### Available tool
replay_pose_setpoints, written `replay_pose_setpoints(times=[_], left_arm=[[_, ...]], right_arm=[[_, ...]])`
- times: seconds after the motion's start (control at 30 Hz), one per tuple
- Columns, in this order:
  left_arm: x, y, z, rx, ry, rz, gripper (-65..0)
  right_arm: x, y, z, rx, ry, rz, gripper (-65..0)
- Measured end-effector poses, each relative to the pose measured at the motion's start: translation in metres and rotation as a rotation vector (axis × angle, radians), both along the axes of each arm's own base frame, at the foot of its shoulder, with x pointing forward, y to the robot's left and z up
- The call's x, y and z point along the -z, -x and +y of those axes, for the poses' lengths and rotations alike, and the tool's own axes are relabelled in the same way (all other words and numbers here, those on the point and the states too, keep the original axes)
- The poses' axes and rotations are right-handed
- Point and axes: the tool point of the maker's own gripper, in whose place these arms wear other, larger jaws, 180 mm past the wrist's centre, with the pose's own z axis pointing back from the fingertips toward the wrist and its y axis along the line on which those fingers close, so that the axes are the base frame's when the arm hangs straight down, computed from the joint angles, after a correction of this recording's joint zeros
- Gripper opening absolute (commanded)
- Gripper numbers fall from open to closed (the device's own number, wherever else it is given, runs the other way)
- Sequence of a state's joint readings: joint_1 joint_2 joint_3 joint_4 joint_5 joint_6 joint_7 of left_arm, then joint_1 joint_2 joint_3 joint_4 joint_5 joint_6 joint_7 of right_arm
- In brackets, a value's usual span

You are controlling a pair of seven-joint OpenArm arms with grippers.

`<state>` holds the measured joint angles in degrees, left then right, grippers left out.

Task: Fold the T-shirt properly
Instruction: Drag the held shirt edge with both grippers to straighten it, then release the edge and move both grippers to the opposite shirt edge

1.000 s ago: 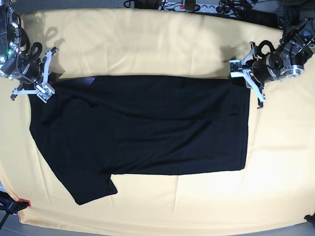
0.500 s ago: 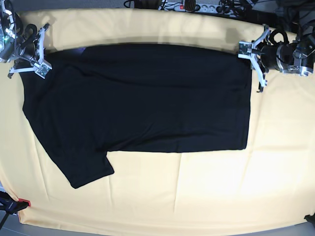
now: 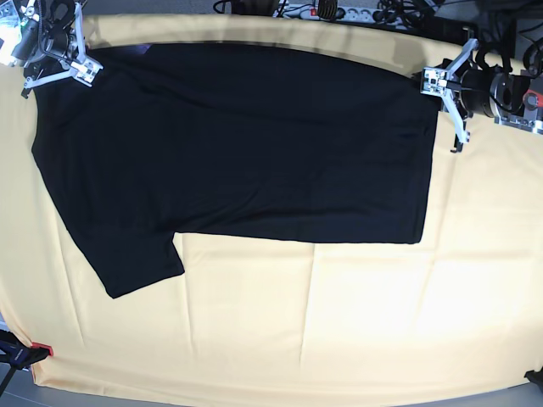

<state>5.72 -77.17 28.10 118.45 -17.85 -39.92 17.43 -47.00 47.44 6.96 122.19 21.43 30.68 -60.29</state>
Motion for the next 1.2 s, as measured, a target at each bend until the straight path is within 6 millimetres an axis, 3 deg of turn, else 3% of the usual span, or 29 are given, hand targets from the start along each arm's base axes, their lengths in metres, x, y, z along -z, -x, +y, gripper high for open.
replay_pose_setpoints(times=[0.17,0.27,0.3,0.4,0.47,0.57,0.77,0.83,0.93,1.03,1.2], left_arm=[[-0.003,0.008,-0.004,-0.027,-0.009,0.049,-65.0],[-0.003,0.008,-0.004,-0.027,-0.007,0.05,-65.0],[-0.003,0.008,-0.004,-0.028,-0.007,0.05,-65.0],[-0.004,0.012,-0.006,-0.054,0.0,0.086,-42.0],[-0.001,0.015,-0.001,-0.075,-0.035,0.114,-29.5],[0.0,0.019,0.003,-0.062,-0.083,0.118,-27.9],[-0.008,0.022,-0.008,-0.028,-0.064,0.1,-27.9],[-0.007,0.0,-0.007,-0.132,-0.073,0.009,-27.9],[-0.013,-0.052,0.002,-0.369,-0.08,-0.177,-28.0],[-0.024,-0.078,-0.003,-0.466,-0.022,-0.26,-28.0],[-0.04,-0.121,-0.003,-0.64,0.112,-0.336,-28.0]], right_arm=[[0.003,0.015,-0.001,-0.001,0.003,0.04,-65.0],[0.003,0.014,-0.001,0.03,0.003,0.026,-65.0],[0.003,0.011,-0.001,0.053,0.001,0.008,-61.6],[0.001,0.007,-0.003,0.08,0.009,-0.017,-34.3],[-0.003,0.006,-0.002,0.071,0.027,-0.022,-22.8],[-0.012,-0.002,0.006,0.048,0.02,-0.066,-22.3],[-0.061,-0.052,-0.006,0.076,0.121,-0.348,-22.4],[-0.075,-0.067,-0.016,0.102,0.135,-0.432,-22.4],[-0.099,-0.091,-0.023,0.131,0.118,-0.578,-22.4],[-0.119,-0.108,-0.028,0.161,0.093,-0.697,-22.4],[-0.131,-0.126,-0.03,0.179,0.07,-0.769,-22.3]])
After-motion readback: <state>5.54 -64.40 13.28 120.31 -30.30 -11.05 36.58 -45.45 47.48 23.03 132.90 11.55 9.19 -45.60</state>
